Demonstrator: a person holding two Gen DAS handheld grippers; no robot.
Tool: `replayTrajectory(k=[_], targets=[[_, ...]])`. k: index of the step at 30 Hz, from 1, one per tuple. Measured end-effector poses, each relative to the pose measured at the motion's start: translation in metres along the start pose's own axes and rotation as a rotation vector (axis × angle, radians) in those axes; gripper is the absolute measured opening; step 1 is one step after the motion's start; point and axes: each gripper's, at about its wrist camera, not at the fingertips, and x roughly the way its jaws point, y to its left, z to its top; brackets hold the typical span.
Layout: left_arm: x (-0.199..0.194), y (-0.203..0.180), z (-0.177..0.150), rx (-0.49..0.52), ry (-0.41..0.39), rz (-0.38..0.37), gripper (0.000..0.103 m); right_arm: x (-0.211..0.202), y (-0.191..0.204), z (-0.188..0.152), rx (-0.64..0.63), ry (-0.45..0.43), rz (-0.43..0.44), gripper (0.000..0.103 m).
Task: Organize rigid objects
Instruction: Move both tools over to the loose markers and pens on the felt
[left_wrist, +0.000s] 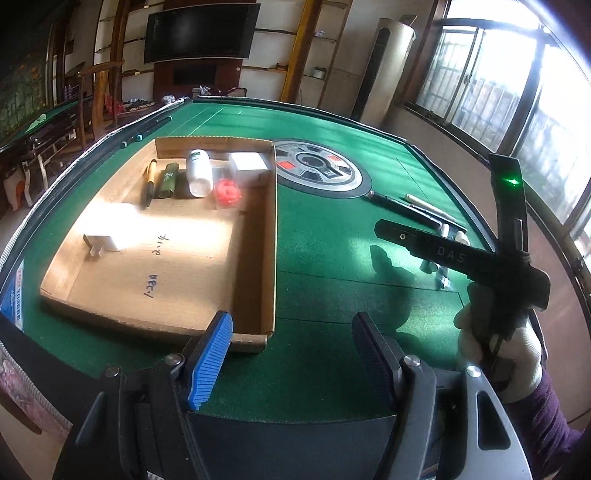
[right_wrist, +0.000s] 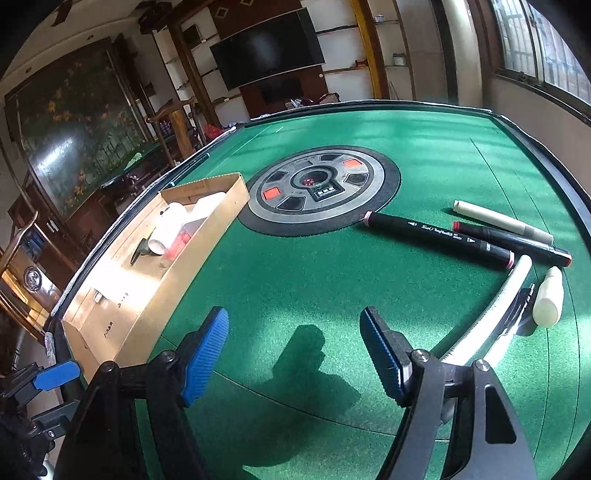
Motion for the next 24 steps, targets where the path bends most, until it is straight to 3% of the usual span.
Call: replayTrajectory(k=[8, 24], targets=[[0.0, 0.002, -0.004, -0.001, 0.004, -0.006, 0.071, 0.018, -0.014, -0.004, 0.063, 0.101, 0.006, 0.074], [0.001, 0.002, -0.004, -0.001, -0.005, -0.009, 0.071, 0.019, -0.01, -0.007, 0.036, 0.11, 0.018, 0.086]])
